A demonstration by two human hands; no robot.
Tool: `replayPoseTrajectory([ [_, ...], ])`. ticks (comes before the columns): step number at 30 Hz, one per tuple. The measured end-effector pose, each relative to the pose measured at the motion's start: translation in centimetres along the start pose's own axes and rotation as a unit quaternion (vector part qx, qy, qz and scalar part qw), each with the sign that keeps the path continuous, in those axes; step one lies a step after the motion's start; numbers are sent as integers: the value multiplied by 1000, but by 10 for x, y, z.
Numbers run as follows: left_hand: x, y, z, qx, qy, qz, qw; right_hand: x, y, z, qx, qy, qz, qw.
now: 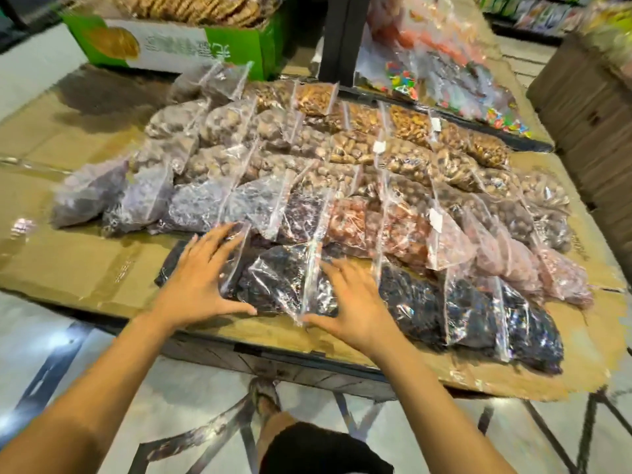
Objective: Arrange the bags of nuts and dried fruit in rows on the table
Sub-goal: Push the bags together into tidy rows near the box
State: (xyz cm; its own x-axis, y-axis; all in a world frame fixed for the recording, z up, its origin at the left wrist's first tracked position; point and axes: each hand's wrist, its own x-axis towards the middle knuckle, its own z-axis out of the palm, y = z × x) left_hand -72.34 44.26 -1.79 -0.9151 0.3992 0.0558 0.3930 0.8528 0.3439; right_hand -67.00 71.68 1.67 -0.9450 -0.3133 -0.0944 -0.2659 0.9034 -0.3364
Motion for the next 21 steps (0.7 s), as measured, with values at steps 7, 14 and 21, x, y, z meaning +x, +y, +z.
replayPoseTrajectory([
  [7, -6, -44, -4, -63, 1, 20, 998, 93, -34, 17, 128, 194, 4, 972],
  [14, -8, -73, -10, -38, -54, 99, 993, 175, -74, 15, 117, 245, -12, 962],
  [21, 10, -148, -68, -57, 280, -7, 958, 234, -151, 14, 19, 134, -21, 991],
])
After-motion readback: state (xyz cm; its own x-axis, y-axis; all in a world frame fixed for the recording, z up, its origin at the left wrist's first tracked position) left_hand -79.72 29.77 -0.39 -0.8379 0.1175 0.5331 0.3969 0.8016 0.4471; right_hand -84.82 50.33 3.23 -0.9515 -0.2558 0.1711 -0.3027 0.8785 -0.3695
